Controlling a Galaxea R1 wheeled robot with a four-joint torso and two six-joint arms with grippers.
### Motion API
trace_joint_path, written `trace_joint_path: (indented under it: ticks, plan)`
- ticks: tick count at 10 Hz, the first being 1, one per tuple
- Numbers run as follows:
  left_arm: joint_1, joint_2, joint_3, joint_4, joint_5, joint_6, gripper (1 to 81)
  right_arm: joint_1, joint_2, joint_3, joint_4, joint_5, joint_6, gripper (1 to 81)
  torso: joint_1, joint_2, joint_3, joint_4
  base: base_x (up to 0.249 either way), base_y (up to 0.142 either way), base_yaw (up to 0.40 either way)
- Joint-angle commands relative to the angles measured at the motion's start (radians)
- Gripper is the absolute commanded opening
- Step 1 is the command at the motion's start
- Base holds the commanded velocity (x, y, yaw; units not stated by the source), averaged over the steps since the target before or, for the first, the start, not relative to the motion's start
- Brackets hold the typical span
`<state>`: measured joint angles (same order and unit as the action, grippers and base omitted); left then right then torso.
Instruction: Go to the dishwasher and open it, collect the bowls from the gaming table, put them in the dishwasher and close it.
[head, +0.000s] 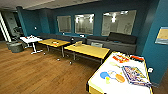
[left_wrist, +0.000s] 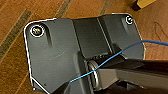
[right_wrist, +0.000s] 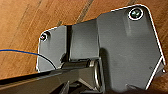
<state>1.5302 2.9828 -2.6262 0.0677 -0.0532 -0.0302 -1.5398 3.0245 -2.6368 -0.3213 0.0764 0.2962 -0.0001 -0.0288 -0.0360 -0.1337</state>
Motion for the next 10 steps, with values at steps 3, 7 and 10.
trace_joint_path:
  ticks: [3, 7, 10]
  plan:
    - [-0.049, -0.007, 0.005, 0.009, 0.05, 0.001, 81.1, 0.049, 0.001, 0.006, 0.008, -0.044, 0.001, 81.1, 0.0, 0.0, 0.0, 0.0, 0.0, 0.0, -0.205]
    - [-0.049, -0.007, 0.003, 0.009, 0.05, 0.0, 81.1, 0.049, 0.004, 0.006, 0.008, -0.044, 0.001, 81.1, 0.0, 0.0, 0.0, 0.0, 0.0, 0.0, -0.206]
    - [-0.051, -0.007, 0.003, 0.009, 0.05, 0.0, 81.1, 0.049, 0.004, 0.008, 0.007, -0.044, 0.001, 81.1, 0.0, 0.0, 0.0, 0.0, 0.0, 0.0, -0.207]
